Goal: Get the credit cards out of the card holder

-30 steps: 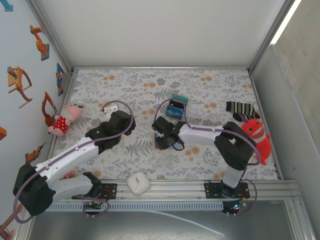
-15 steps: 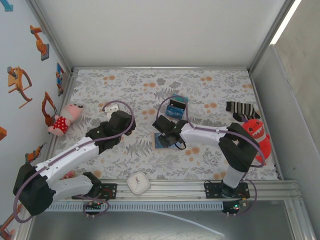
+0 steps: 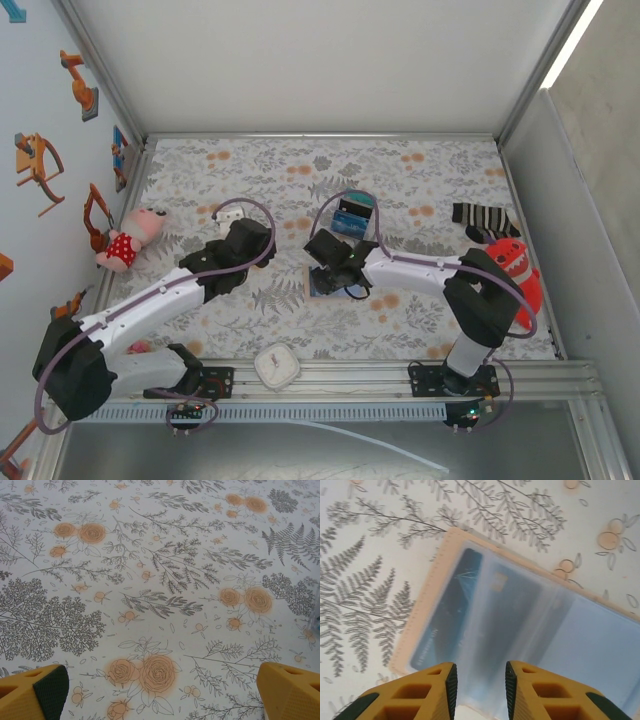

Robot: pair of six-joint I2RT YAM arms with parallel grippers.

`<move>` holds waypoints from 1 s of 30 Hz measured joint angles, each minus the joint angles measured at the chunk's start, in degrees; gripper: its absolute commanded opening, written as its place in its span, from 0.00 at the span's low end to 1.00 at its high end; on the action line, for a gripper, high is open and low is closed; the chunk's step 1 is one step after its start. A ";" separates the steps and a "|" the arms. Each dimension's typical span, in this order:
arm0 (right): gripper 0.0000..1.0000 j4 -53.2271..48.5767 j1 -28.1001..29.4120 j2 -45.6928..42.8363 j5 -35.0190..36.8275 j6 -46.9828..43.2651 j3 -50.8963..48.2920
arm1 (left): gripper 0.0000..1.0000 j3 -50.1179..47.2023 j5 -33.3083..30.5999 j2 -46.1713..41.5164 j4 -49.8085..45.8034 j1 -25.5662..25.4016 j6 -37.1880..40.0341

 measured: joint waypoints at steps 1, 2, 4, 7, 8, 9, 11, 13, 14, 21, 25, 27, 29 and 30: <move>0.30 0.22 0.26 0.11 -0.26 0.20 0.02 | 0.97 0.00 0.00 0.02 -0.02 0.00 0.00; 0.30 0.37 0.57 0.35 -0.61 0.24 0.07 | 0.97 0.00 -0.02 0.02 -0.02 0.00 -0.02; 0.30 0.37 1.05 0.96 -0.79 0.42 0.31 | 0.97 0.00 -0.15 0.02 -0.02 0.00 -0.02; 0.30 0.22 1.88 2.08 -0.79 0.63 1.07 | 0.97 0.00 -0.24 0.02 -0.02 0.00 -0.13; 0.30 0.22 2.19 2.36 -0.79 0.66 1.29 | 0.97 0.00 -0.37 0.02 -0.02 0.00 -0.15; 0.30 0.20 2.58 2.58 -0.79 0.70 1.53 | 0.97 0.00 -0.46 0.02 -0.02 0.00 -0.17; 0.28 0.20 3.26 2.84 -0.76 0.90 1.92 | 0.97 0.00 -0.70 0.02 -0.02 0.00 -0.17; 0.27 0.17 3.80 2.95 -0.76 1.31 2.29 | 0.97 0.00 -0.83 0.02 -0.02 0.00 -0.20; 0.27 0.17 4.04 3.10 -0.76 1.49 2.54 | 0.97 0.00 -0.85 0.02 -0.04 0.00 -0.22; 0.28 0.11 4.20 4.57 0.20 1.77 2.91 | 0.97 0.00 -0.92 0.02 -0.13 0.00 -0.31; 0.29 -0.28 4.20 5.40 0.59 2.10 2.91 | 0.97 0.00 -1.03 0.02 -0.15 0.00 -0.44; 0.30 -0.31 4.20 6.03 0.57 2.14 2.91 | 0.97 0.00 -1.05 0.02 -0.15 0.00 -0.55; 0.32 -0.31 4.20 6.82 0.55 2.34 2.91 | 0.97 0.00 -1.05 0.02 -0.17 0.00 -0.61; 0.33 -0.31 4.20 7.10 0.57 2.40 2.91 | 0.97 0.00 -1.05 0.02 -0.17 0.00 -0.61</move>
